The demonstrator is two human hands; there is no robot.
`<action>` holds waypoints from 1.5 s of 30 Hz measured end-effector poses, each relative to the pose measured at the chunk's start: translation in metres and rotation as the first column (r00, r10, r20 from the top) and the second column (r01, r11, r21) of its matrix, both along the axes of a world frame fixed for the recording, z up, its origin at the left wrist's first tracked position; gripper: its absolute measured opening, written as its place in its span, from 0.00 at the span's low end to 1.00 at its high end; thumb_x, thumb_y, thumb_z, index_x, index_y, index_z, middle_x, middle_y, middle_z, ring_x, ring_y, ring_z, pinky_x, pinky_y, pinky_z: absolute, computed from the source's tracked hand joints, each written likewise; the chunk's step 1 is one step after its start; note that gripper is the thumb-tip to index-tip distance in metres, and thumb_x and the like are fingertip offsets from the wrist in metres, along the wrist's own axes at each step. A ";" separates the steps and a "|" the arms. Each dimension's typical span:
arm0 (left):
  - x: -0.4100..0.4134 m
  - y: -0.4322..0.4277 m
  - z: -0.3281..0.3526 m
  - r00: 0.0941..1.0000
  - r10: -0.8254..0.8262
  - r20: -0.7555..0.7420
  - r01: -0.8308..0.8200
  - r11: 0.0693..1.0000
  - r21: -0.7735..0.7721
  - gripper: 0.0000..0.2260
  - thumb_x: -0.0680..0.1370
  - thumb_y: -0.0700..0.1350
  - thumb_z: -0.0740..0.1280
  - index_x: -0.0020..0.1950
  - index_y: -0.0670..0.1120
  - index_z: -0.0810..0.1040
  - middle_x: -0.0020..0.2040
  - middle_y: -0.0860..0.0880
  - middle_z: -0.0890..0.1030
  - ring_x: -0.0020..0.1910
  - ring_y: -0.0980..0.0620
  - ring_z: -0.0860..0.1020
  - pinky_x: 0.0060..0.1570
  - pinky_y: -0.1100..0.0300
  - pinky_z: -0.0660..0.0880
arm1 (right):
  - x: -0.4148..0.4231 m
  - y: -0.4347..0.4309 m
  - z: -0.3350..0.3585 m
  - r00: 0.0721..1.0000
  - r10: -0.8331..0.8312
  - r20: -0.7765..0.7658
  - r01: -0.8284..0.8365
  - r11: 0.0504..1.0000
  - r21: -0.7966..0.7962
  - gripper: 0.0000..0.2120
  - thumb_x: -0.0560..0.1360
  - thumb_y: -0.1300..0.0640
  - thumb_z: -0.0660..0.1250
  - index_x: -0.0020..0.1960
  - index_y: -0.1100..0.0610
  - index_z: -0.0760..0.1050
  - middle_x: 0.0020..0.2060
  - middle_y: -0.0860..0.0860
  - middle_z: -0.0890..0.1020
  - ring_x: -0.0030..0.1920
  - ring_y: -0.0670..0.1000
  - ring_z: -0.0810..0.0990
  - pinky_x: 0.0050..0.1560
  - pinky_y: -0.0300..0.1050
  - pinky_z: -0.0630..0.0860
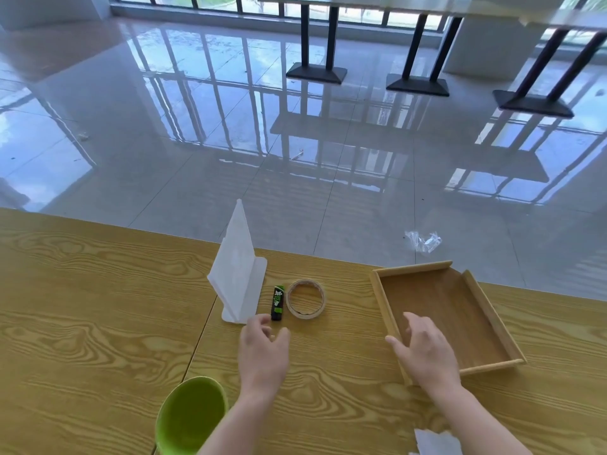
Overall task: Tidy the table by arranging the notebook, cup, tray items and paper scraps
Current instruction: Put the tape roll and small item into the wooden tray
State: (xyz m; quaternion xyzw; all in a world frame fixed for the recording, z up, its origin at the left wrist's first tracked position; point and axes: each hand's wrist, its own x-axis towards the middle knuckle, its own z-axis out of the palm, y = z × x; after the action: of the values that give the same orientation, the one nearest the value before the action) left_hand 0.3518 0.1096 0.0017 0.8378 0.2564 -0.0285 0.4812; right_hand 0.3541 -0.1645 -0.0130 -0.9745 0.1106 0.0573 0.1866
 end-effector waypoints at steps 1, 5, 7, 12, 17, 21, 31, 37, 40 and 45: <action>0.005 -0.008 -0.004 0.994 -0.112 0.007 0.111 0.991 0.075 0.19 0.77 0.49 0.68 0.67 0.47 0.70 0.57 0.50 0.75 0.54 0.52 0.76 0.53 0.53 0.75 | 0.000 0.002 -0.003 0.999 0.025 -0.040 -0.024 1.000 0.019 0.25 0.76 0.49 0.69 0.70 0.57 0.69 0.53 0.52 0.78 0.52 0.52 0.79 0.49 0.46 0.79; 0.037 -0.016 -0.022 0.944 -0.325 -0.054 0.323 0.880 0.348 0.23 0.79 0.51 0.63 0.74 0.48 0.65 0.60 0.45 0.72 0.57 0.49 0.72 0.58 0.56 0.72 | 0.009 0.019 -0.008 0.997 0.075 0.006 -0.075 0.995 0.067 0.07 0.78 0.59 0.63 0.56 0.54 0.75 0.42 0.48 0.76 0.39 0.47 0.77 0.40 0.40 0.75; 0.050 -0.015 -0.030 0.919 -0.382 -0.096 0.378 0.789 0.484 0.23 0.80 0.52 0.61 0.74 0.50 0.65 0.57 0.44 0.72 0.54 0.48 0.71 0.56 0.57 0.72 | 0.016 0.031 -0.008 0.996 0.090 0.005 -0.090 0.993 0.077 0.05 0.78 0.61 0.63 0.47 0.53 0.74 0.38 0.47 0.74 0.36 0.45 0.75 0.37 0.37 0.72; 0.064 -0.018 -0.039 0.882 -0.432 -0.186 0.440 0.619 0.651 0.19 0.81 0.55 0.59 0.70 0.51 0.69 0.57 0.43 0.73 0.53 0.47 0.72 0.56 0.56 0.73 | 0.029 0.065 -0.011 0.994 0.105 -0.018 -0.101 0.983 0.156 0.05 0.77 0.60 0.64 0.43 0.53 0.71 0.38 0.47 0.73 0.37 0.46 0.74 0.38 0.39 0.71; 0.073 -0.017 -0.043 0.881 -0.431 -0.194 0.441 0.603 0.665 0.16 0.81 0.56 0.59 0.64 0.50 0.75 0.56 0.44 0.73 0.54 0.47 0.71 0.56 0.56 0.73 | 0.041 0.088 -0.016 0.996 0.092 0.003 -0.090 0.970 0.224 0.04 0.76 0.60 0.66 0.48 0.51 0.73 0.39 0.44 0.73 0.37 0.43 0.73 0.35 0.34 0.66; 0.079 -0.014 -0.047 0.888 -0.424 -0.177 0.424 0.604 0.675 0.14 0.81 0.56 0.60 0.58 0.49 0.78 0.55 0.45 0.72 0.53 0.47 0.71 0.53 0.55 0.74 | 0.051 0.099 -0.021 0.996 0.086 0.018 -0.088 0.964 0.252 0.07 0.76 0.60 0.66 0.54 0.54 0.74 0.42 0.46 0.75 0.41 0.46 0.74 0.40 0.36 0.69; 0.083 -0.014 -0.049 0.894 -0.424 -0.145 0.400 0.608 0.685 0.10 0.80 0.52 0.62 0.53 0.48 0.80 0.55 0.45 0.72 0.51 0.48 0.72 0.49 0.56 0.77 | 0.055 0.112 -0.021 0.997 0.079 0.024 -0.083 0.955 0.284 0.05 0.75 0.59 0.67 0.47 0.52 0.71 0.38 0.45 0.72 0.35 0.43 0.70 0.33 0.34 0.63; 0.085 -0.013 -0.046 0.908 -0.396 -0.134 0.383 0.659 0.648 0.08 0.80 0.46 0.62 0.53 0.47 0.79 0.51 0.46 0.72 0.48 0.48 0.72 0.44 0.56 0.78 | 0.051 0.102 -0.021 0.996 0.075 -0.038 -0.056 0.927 0.371 0.22 0.76 0.55 0.69 0.69 0.53 0.71 0.49 0.47 0.79 0.49 0.47 0.78 0.53 0.42 0.77; 0.087 -0.014 -0.045 0.915 -0.382 -0.131 0.375 0.682 0.628 0.09 0.79 0.48 0.65 0.58 0.48 0.75 0.51 0.46 0.71 0.48 0.48 0.73 0.44 0.57 0.78 | 0.047 0.098 -0.020 0.997 0.060 -0.053 -0.034 0.920 0.390 0.24 0.77 0.53 0.69 0.71 0.55 0.70 0.52 0.49 0.81 0.53 0.48 0.79 0.57 0.43 0.77; 0.092 -0.017 -0.044 0.930 -0.337 -0.144 0.355 0.731 0.582 0.13 0.78 0.49 0.67 0.61 0.48 0.71 0.52 0.45 0.72 0.50 0.48 0.72 0.45 0.58 0.76 | 0.054 0.102 -0.017 0.996 0.084 -0.029 -0.065 0.915 0.399 0.13 0.76 0.57 0.70 0.60 0.55 0.76 0.43 0.46 0.80 0.44 0.46 0.79 0.49 0.44 0.80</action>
State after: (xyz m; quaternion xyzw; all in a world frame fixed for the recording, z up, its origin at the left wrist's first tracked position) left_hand 0.4437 0.0924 -0.0423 0.9787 0.0985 -0.0471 0.1740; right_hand 0.4077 -0.0626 -0.0298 -0.9182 0.0637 0.1078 0.3758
